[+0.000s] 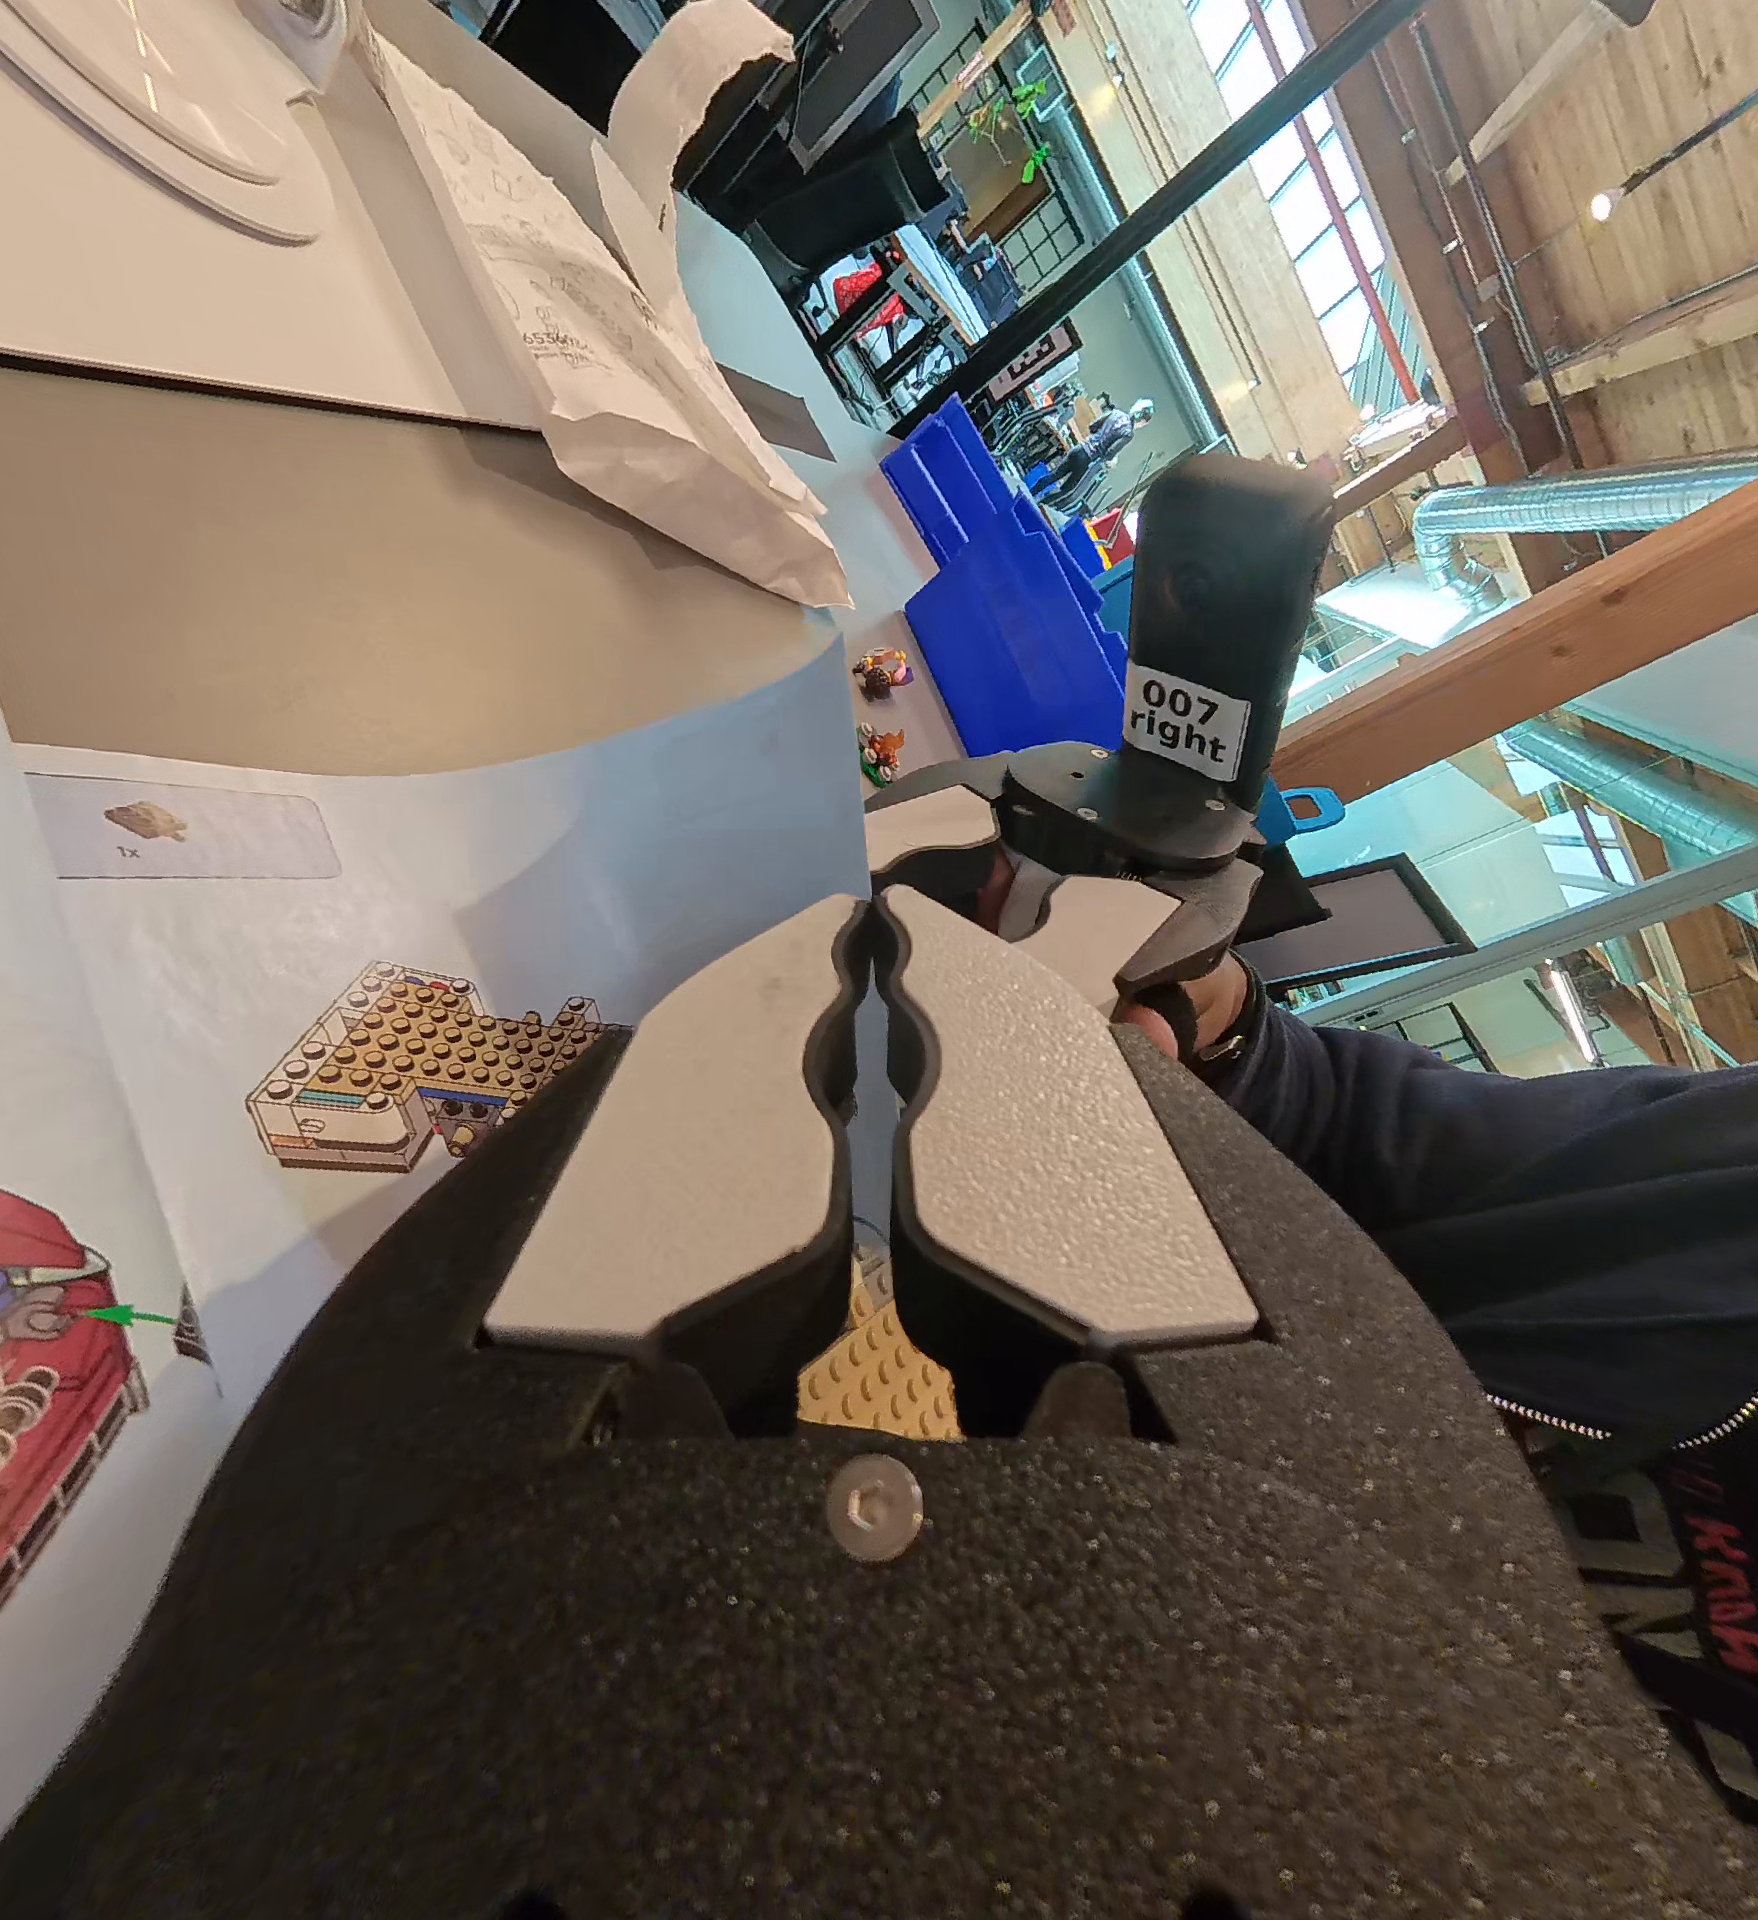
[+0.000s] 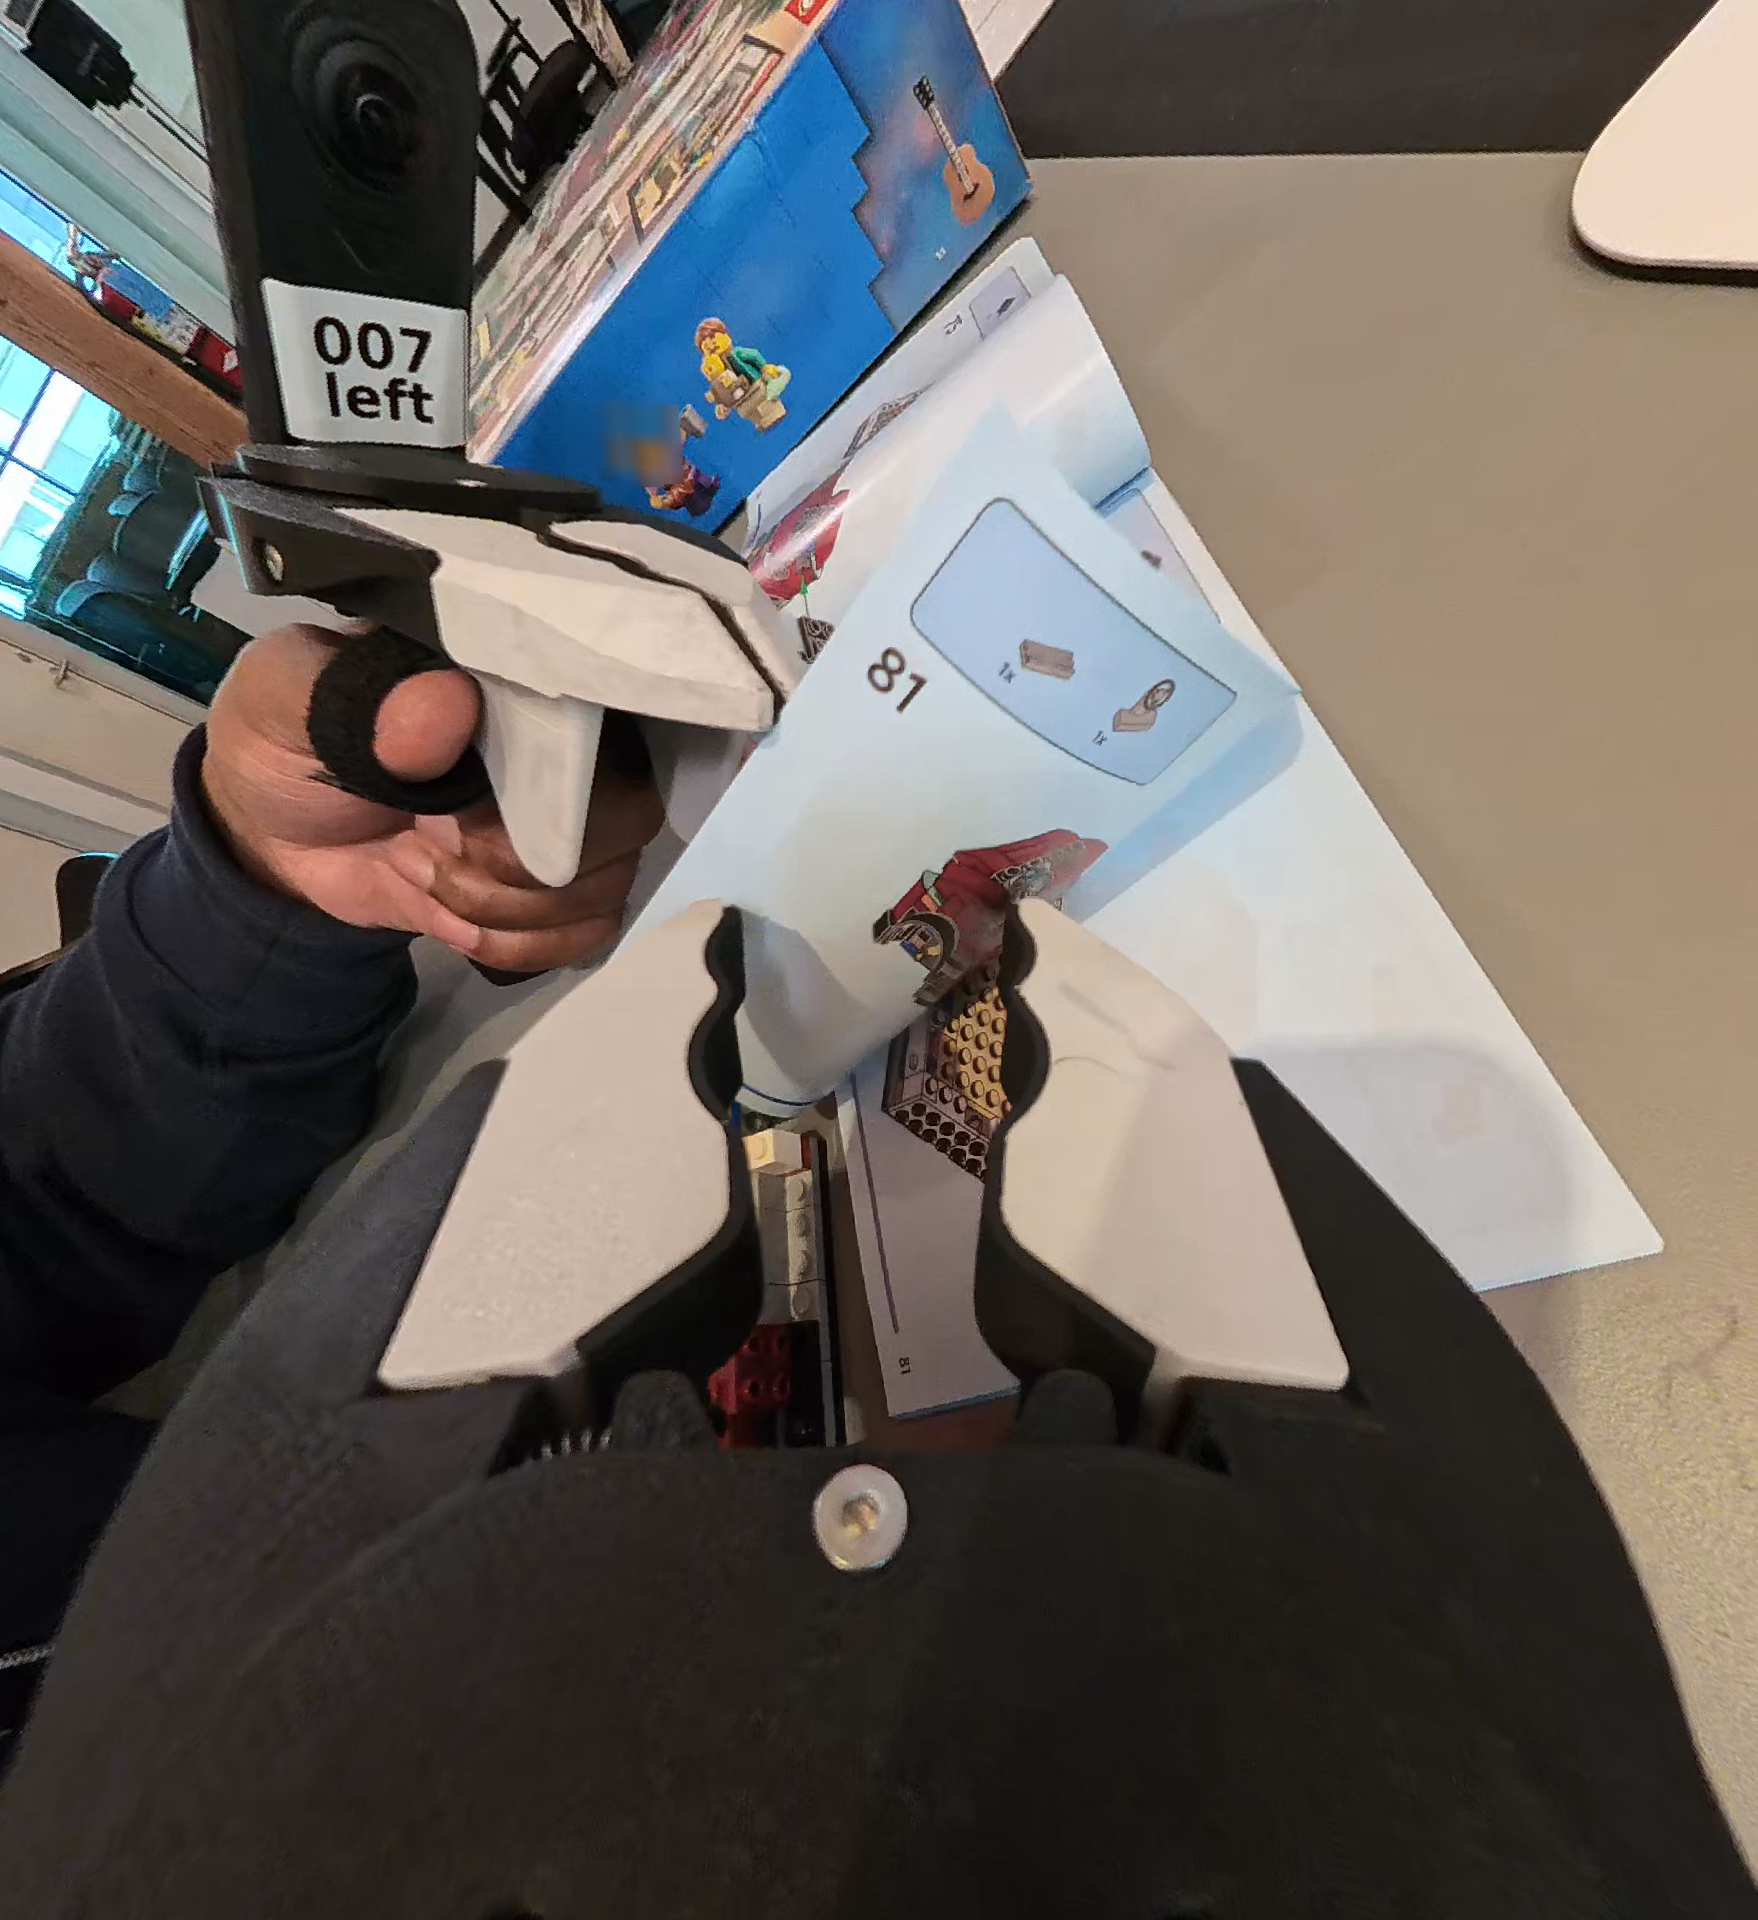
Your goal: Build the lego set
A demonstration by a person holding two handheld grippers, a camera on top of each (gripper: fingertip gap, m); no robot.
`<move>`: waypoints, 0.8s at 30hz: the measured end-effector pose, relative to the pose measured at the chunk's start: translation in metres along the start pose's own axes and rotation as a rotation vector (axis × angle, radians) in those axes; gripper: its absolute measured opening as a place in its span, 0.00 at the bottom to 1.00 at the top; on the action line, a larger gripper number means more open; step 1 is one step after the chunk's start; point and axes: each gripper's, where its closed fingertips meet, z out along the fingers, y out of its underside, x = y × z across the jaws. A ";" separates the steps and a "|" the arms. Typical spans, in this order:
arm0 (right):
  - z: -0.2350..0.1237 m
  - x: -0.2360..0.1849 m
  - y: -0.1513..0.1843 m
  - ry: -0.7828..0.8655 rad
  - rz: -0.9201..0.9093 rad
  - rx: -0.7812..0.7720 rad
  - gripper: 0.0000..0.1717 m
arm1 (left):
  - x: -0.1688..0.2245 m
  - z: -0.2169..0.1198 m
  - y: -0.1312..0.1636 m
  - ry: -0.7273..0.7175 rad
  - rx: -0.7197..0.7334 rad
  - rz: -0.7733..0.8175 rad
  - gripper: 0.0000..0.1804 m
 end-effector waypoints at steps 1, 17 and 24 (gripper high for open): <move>0.000 0.000 0.000 0.000 0.002 0.001 0.27 | 0.000 0.000 0.000 -0.003 -0.002 0.001 0.00; -0.003 0.005 0.000 0.002 0.021 -0.007 0.25 | -0.006 -0.004 0.002 -0.023 -0.025 0.006 0.00; 0.004 0.005 0.002 0.029 0.016 -0.016 0.45 | -0.003 0.000 0.005 -0.010 -0.033 0.004 0.00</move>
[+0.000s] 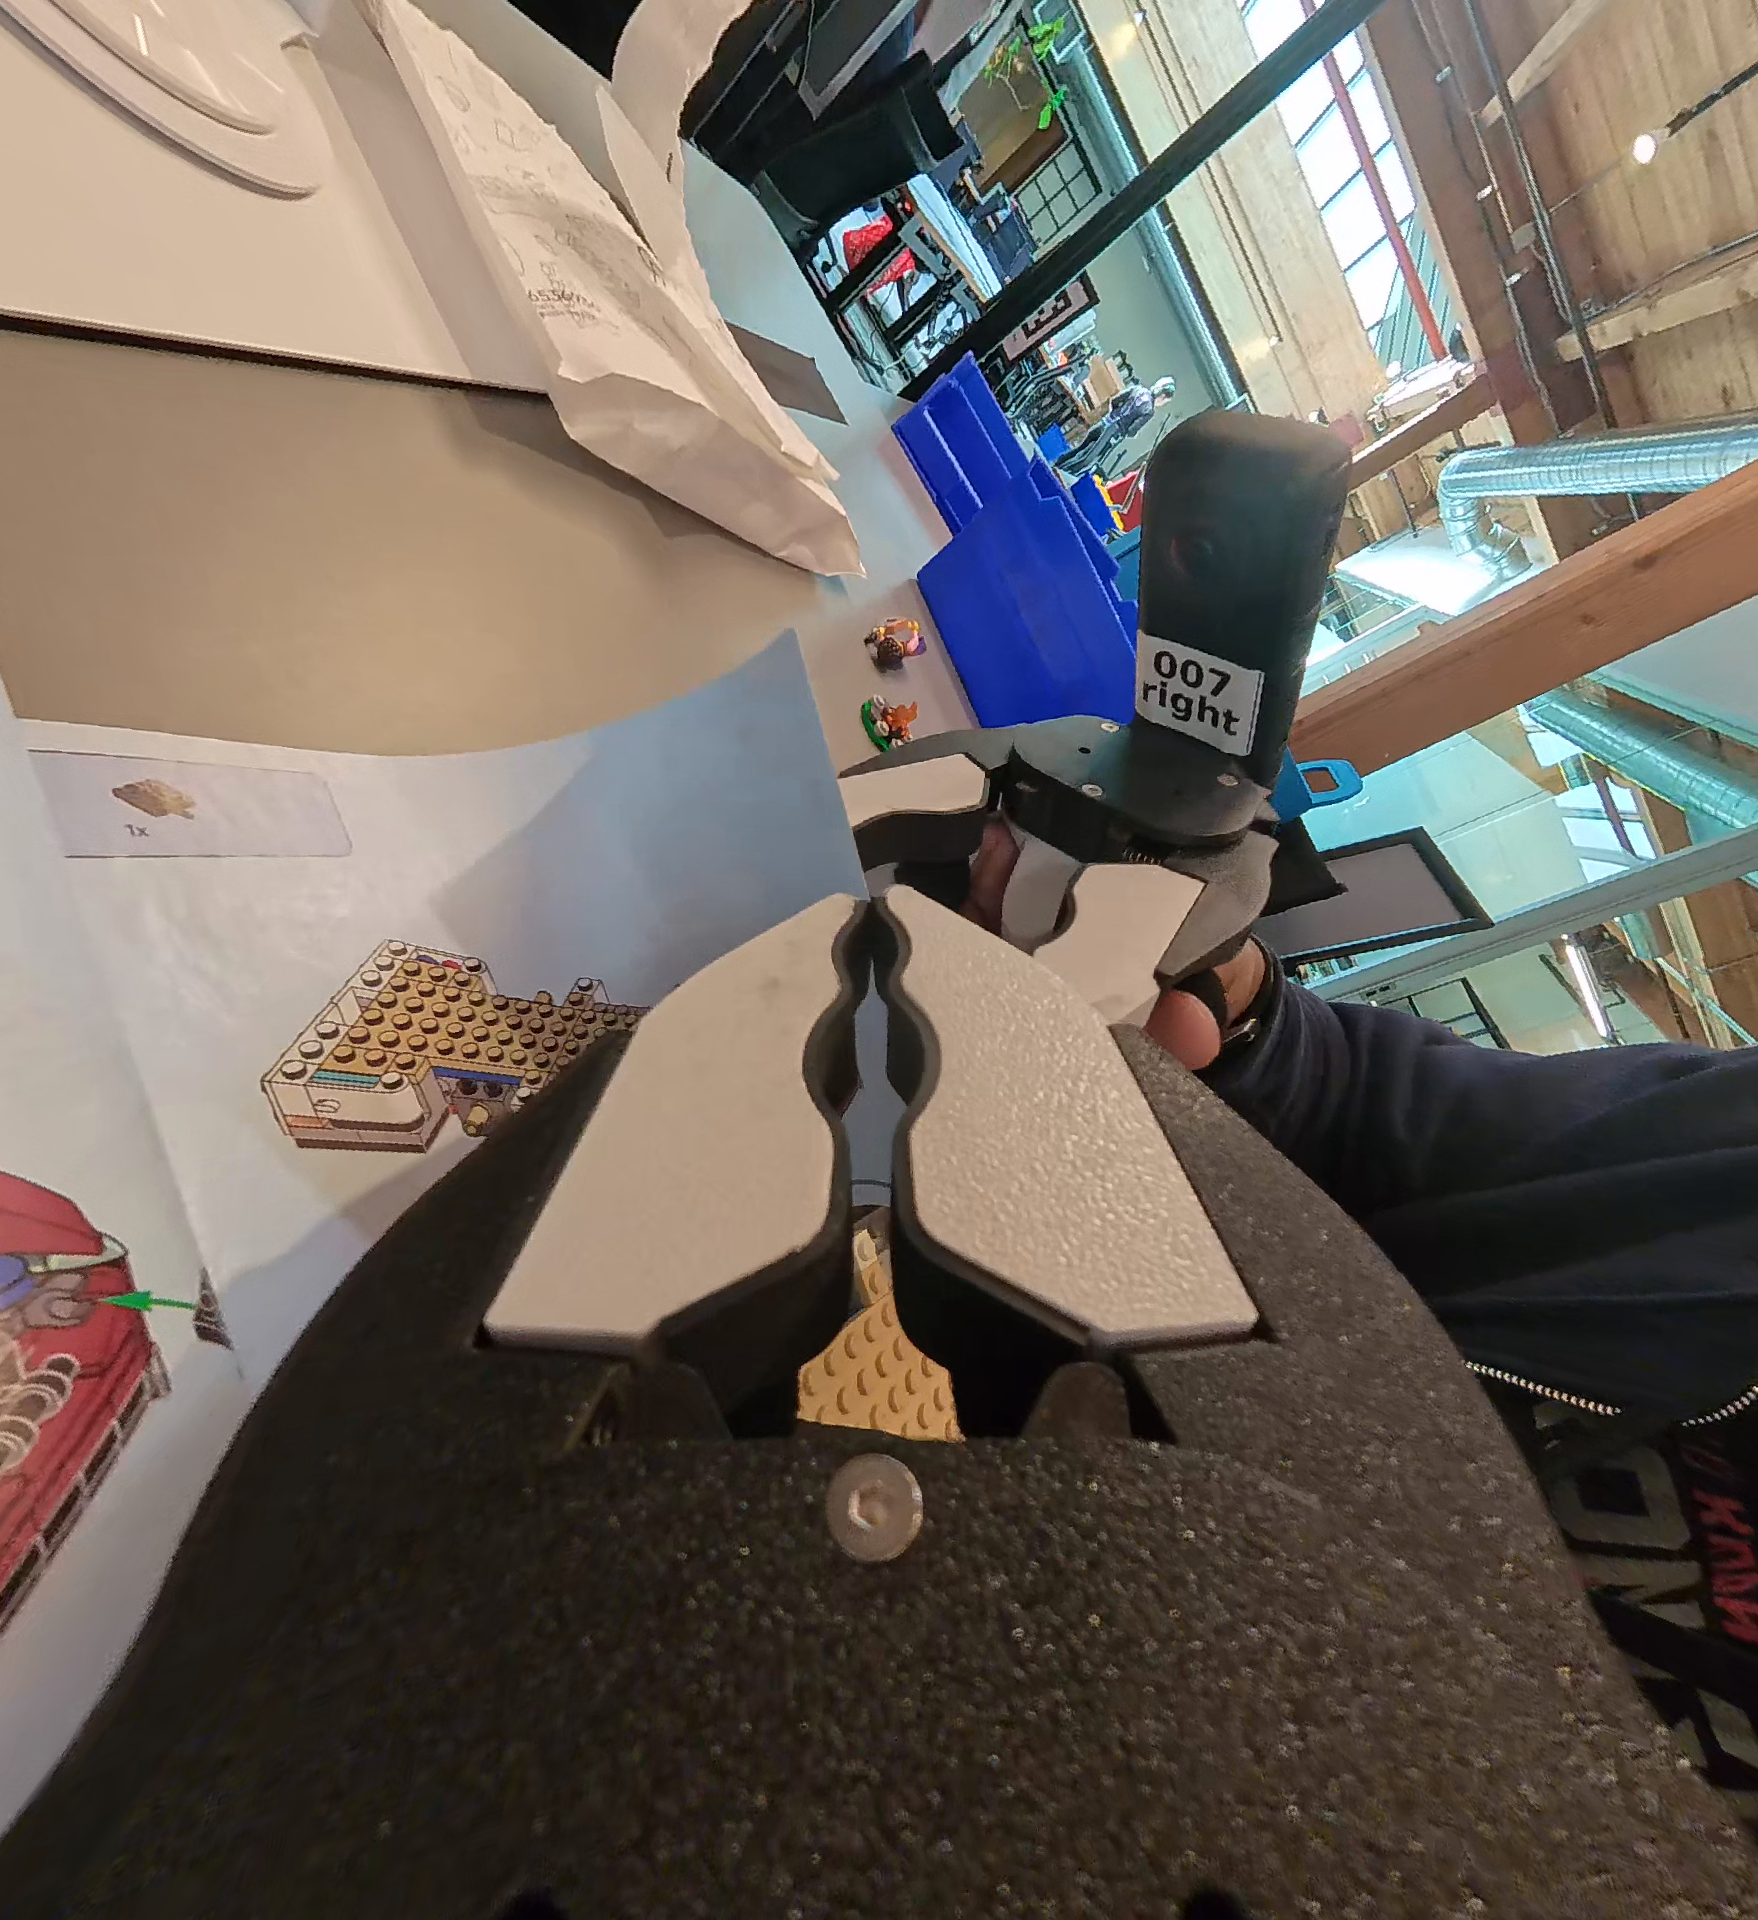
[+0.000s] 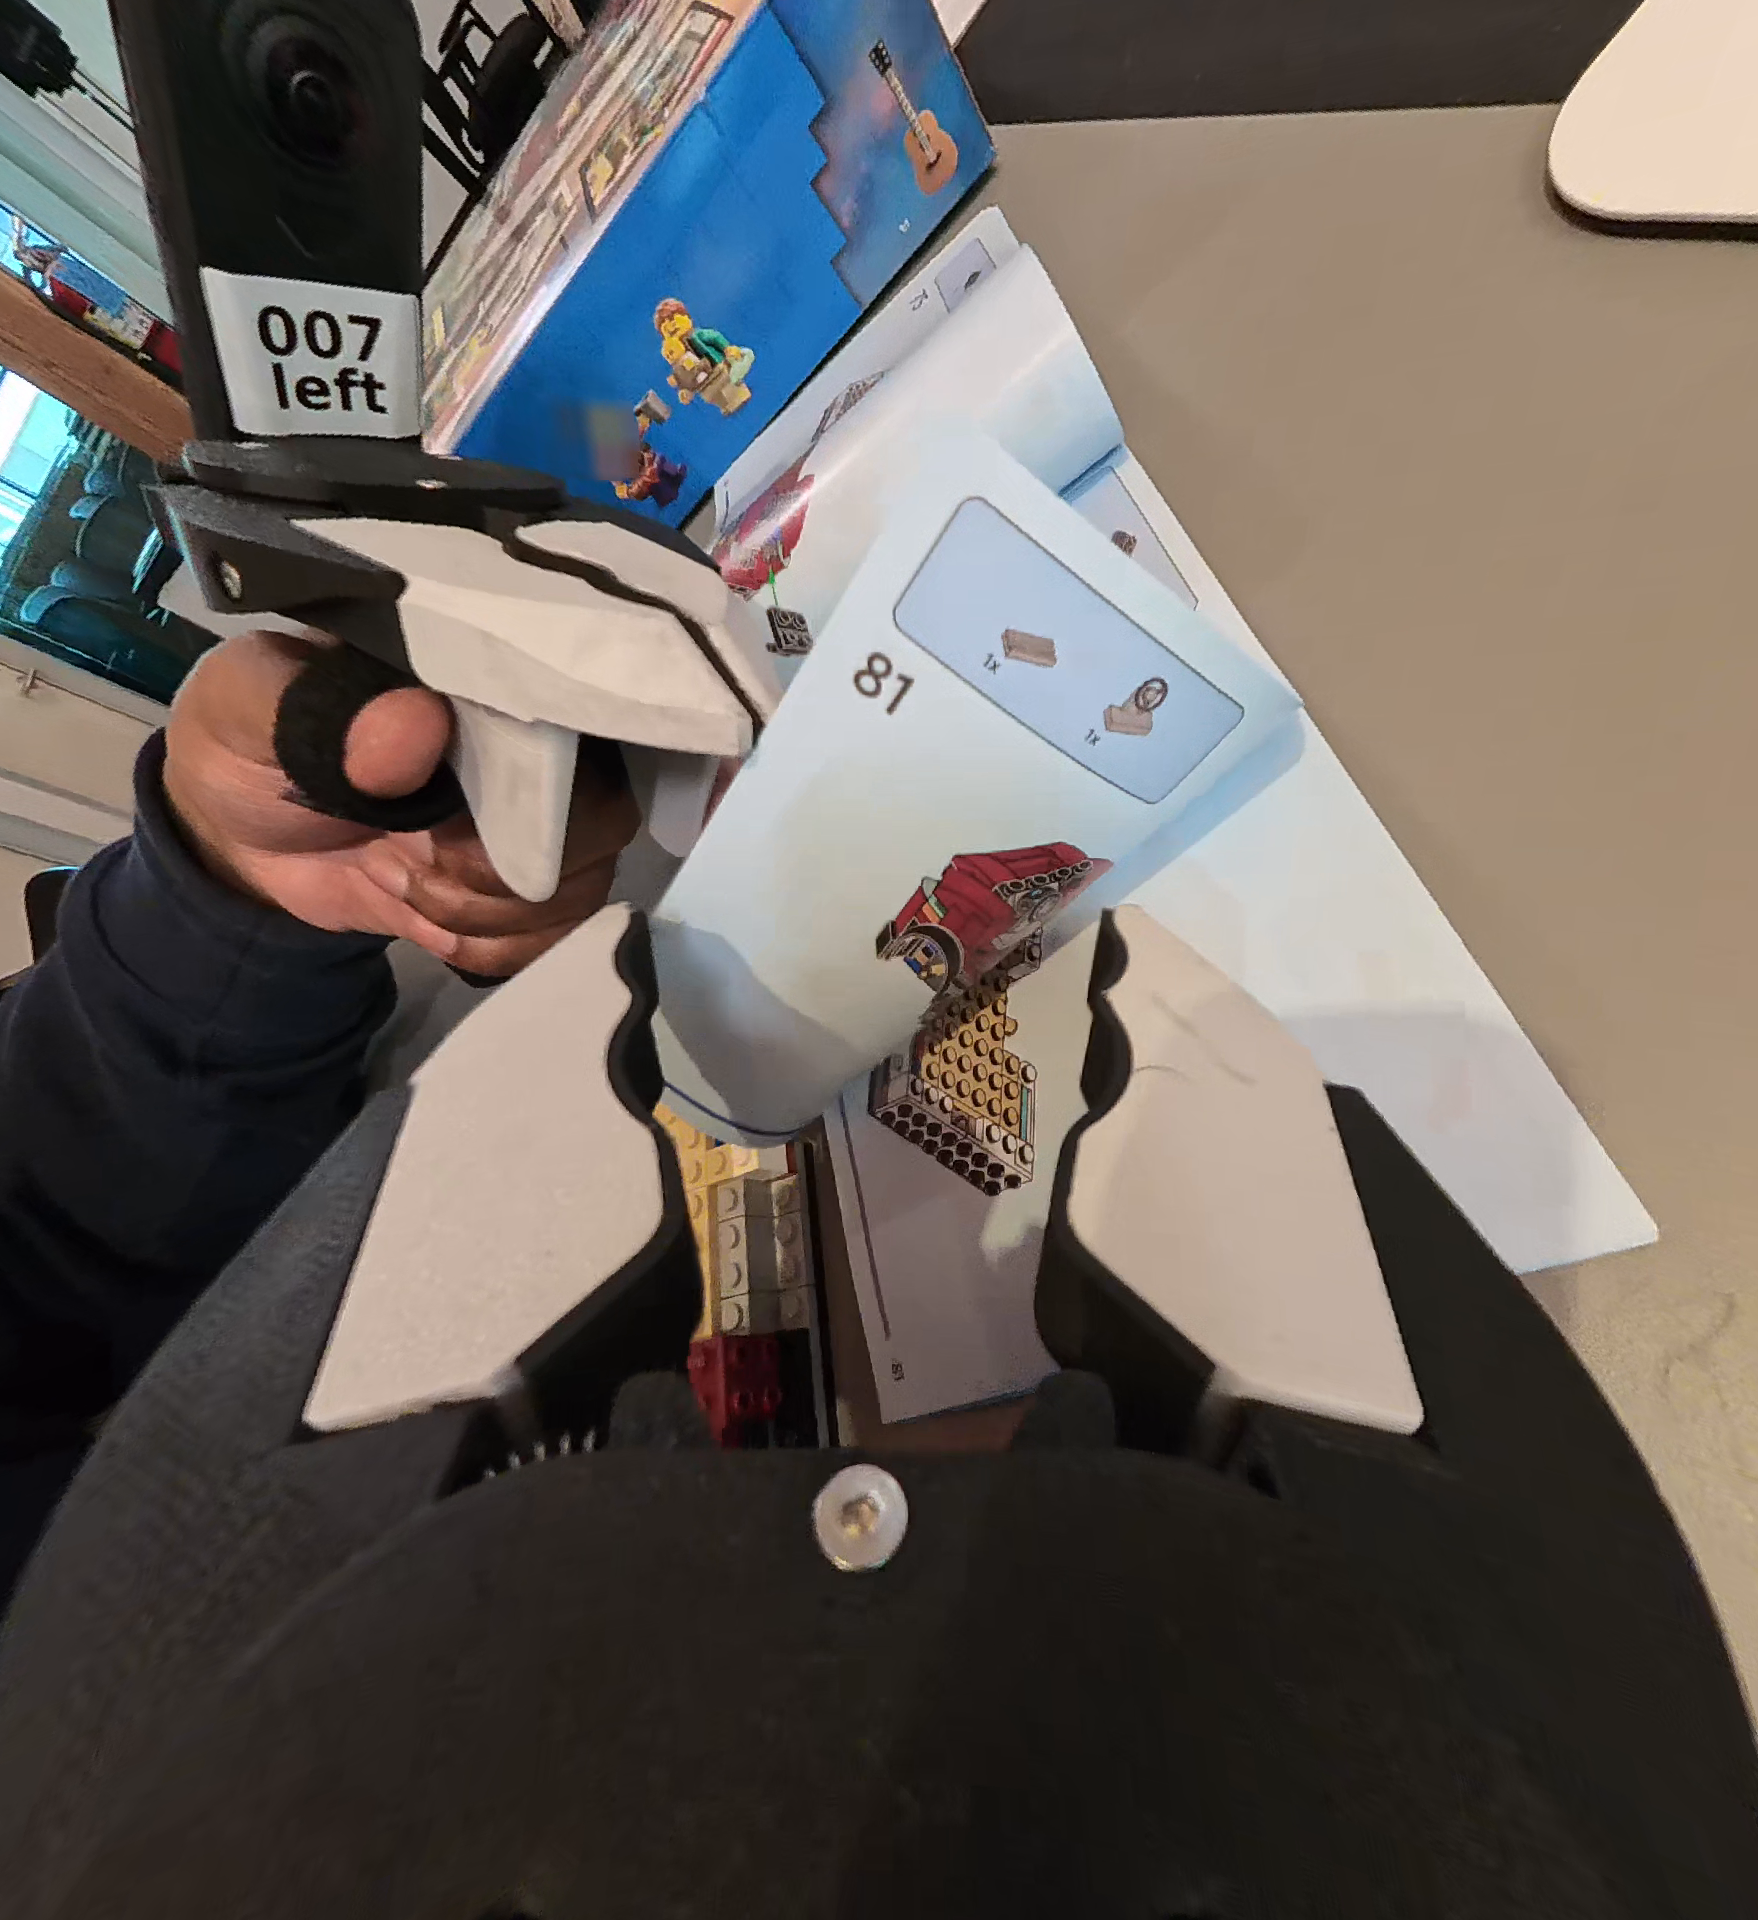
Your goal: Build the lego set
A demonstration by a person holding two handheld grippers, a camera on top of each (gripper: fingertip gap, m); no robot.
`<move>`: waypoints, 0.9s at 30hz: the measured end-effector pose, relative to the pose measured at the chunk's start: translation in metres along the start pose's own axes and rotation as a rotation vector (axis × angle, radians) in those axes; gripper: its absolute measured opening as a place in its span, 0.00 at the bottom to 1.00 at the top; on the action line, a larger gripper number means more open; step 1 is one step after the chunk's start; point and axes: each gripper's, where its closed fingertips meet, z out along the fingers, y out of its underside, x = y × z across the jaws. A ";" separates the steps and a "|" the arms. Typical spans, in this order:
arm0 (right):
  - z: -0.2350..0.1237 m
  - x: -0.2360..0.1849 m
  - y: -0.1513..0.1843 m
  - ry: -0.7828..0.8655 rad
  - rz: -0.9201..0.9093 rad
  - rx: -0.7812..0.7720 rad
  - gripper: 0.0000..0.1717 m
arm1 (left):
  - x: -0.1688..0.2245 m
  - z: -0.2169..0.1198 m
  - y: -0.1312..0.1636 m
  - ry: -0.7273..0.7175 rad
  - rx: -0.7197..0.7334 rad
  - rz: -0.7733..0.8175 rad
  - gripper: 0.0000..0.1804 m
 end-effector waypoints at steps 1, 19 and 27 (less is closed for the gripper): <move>0.000 0.001 -0.001 0.006 -0.004 0.006 0.42 | 0.000 0.001 0.001 0.001 -0.004 0.001 0.00; -0.007 -0.006 -0.007 -0.090 -0.031 0.034 0.17 | 0.002 -0.002 -0.003 -0.017 -0.004 0.076 0.04; -0.011 -0.018 -0.009 -0.208 -0.101 0.025 0.19 | 0.019 0.003 -0.002 0.062 -0.005 0.160 0.08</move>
